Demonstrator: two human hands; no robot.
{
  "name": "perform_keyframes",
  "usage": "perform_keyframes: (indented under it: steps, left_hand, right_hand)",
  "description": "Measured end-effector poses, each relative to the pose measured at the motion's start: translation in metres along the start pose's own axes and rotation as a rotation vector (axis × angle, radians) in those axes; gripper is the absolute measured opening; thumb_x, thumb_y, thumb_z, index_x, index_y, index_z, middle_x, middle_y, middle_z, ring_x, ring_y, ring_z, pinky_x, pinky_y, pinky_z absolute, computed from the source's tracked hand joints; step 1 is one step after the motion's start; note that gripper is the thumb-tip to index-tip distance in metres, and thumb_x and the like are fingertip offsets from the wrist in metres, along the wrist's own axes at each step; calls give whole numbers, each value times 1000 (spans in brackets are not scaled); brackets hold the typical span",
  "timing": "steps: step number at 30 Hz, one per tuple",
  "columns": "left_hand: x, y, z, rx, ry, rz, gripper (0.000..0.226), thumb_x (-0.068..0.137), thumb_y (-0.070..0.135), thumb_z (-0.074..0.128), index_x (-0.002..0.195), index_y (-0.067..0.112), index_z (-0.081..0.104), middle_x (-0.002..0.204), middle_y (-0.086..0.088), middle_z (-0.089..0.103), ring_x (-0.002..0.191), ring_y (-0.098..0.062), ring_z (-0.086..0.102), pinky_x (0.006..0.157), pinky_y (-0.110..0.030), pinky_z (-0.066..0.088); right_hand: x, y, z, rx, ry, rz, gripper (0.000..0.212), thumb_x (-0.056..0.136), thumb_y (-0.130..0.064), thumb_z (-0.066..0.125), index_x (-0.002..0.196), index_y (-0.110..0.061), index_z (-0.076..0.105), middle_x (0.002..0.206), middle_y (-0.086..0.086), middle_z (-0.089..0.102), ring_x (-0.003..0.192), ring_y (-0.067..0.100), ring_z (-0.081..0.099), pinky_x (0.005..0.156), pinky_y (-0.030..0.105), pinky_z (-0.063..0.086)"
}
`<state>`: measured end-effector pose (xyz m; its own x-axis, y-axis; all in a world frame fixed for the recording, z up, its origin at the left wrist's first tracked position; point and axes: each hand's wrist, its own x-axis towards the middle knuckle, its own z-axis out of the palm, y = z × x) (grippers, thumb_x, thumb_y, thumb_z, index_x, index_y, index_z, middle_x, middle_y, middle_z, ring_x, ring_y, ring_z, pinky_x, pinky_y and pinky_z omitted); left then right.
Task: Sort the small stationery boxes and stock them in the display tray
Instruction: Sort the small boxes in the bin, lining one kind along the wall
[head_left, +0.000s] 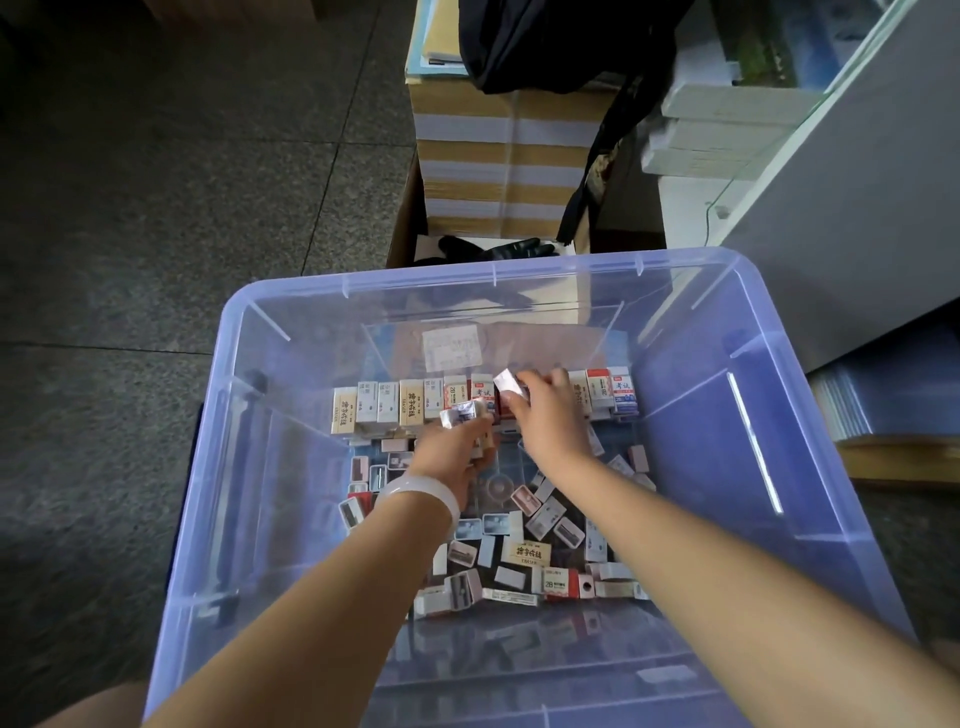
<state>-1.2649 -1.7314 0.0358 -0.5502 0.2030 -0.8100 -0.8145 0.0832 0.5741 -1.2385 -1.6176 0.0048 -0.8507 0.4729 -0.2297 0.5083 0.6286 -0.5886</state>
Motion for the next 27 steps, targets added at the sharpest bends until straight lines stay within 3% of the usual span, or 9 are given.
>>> perform_keyframes:
  steps: [5,9,16,19,23,27]
  left_hand:
    - [-7,-8,5,-117,17,22,14,91,11,60,104,4,60,85,-10,57,70,-16,53,61,-25,47]
    - [-10,-10,11,-168,-5,19,5,93,9,58,88,10,59,73,-6,53,63,-15,49,61,-27,41]
    - [-12,-8,9,-187,-69,-23,10,95,11,55,87,7,58,73,-8,56,64,-15,51,61,-26,37]
    - [-11,-9,9,-159,-75,-12,8,94,11,55,90,6,60,78,-8,59,68,-16,53,61,-26,39]
    - [-11,-10,9,-74,-87,10,8,94,10,55,99,6,59,87,-10,62,76,-18,54,65,-26,43]
    - [-10,-8,9,-42,-131,5,20,93,12,56,110,0,56,89,-11,60,76,-18,53,66,-27,40]
  right_hand:
    - [-3,-3,1,74,-14,16,33,100,-19,39,130,-12,48,130,13,40,111,28,49,91,35,44]
    - [-6,-9,3,184,53,58,20,97,-17,45,114,-6,49,120,13,46,96,25,52,74,28,42]
    - [-5,-6,6,-20,54,35,14,96,-16,45,101,-8,54,116,9,46,86,18,47,68,27,39]
    - [-7,-3,7,-83,17,-7,19,95,-12,44,110,-9,54,124,8,42,85,16,48,69,26,44]
    - [-8,0,-2,-5,-47,-18,39,95,-9,46,134,-14,46,133,8,38,104,21,53,86,27,48]
    - [-4,0,-10,171,49,24,35,92,-7,52,127,-9,43,128,11,41,108,23,52,81,23,44]
